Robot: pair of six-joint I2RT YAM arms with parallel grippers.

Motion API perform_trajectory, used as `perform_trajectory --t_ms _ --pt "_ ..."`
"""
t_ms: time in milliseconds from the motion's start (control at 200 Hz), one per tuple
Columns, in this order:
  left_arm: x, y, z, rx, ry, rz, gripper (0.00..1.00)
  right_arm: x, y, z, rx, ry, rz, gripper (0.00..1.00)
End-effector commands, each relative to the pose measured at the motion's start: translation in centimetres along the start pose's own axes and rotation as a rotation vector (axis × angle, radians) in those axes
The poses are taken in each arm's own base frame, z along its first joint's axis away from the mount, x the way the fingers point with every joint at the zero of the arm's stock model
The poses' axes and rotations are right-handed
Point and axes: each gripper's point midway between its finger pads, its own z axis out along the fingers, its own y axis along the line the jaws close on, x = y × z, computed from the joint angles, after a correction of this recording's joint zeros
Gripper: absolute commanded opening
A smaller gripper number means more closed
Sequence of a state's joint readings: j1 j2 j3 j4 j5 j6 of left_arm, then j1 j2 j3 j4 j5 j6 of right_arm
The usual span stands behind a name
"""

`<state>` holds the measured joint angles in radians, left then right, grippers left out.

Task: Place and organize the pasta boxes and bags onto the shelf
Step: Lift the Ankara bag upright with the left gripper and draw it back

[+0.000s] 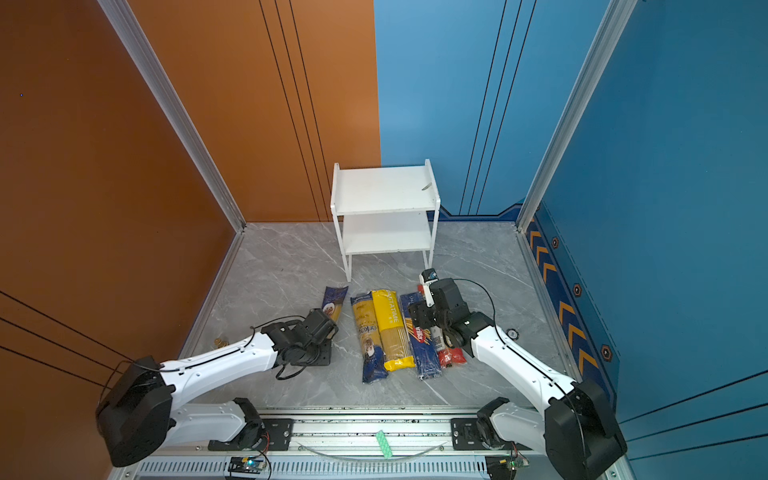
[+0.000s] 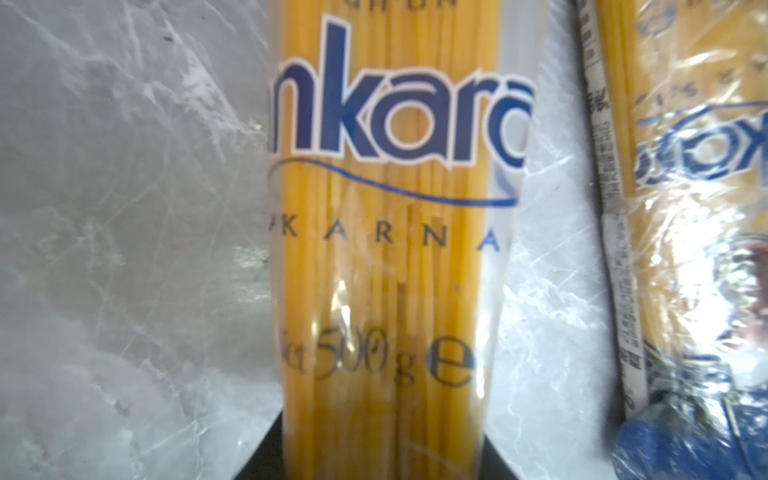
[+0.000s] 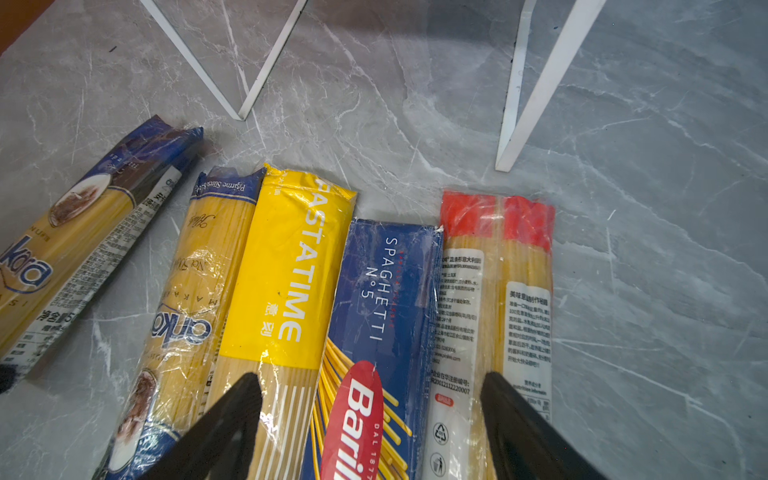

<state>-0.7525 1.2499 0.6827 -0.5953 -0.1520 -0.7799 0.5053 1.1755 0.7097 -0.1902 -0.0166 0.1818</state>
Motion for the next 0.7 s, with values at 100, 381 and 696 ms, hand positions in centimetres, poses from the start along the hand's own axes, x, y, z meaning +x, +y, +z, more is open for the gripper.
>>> perform_trajectory --t_ms 100,381,696 --pt "-3.7 0.0 -2.4 0.035 -0.161 -0.086 0.0 0.7 -0.5 0.3 0.031 0.013 0.013 0.81" --pt "-4.8 -0.6 -3.6 0.065 -0.192 -0.096 0.0 1.2 -0.7 0.4 0.037 0.021 0.017 0.81" --pt "-7.2 -2.1 -6.2 0.113 -0.26 -0.101 0.0 1.4 -0.9 0.4 0.049 0.025 0.017 0.81"
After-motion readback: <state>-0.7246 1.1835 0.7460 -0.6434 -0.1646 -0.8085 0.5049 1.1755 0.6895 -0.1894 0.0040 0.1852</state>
